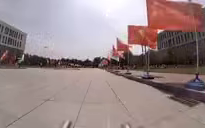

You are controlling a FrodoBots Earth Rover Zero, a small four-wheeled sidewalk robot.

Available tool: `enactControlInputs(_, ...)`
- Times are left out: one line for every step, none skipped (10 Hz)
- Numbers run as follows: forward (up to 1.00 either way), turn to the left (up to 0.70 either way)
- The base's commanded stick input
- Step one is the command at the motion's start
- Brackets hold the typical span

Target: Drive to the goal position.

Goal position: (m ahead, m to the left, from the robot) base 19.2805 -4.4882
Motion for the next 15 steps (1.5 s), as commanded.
enactControlInputs(1.0,0.0)
enactControlInputs(1.0,0.0)
enactControlInputs(1.0,0.0)
enactControlInputs(1.0,0.0)
enactControlInputs(1.0,0.0)
enactControlInputs(1.0,0.0)
enactControlInputs(1.0,0.11)
enactControlInputs(1.0,0.11)
enactControlInputs(1.0,0.15)
enactControlInputs(1.0,0.4)
enactControlInputs(1.0,0.2)
enactControlInputs(1.0,0.03)
enactControlInputs(1.0,0.13)
enactControlInputs(1.0,0.25)
enactControlInputs(1.0,0.14)
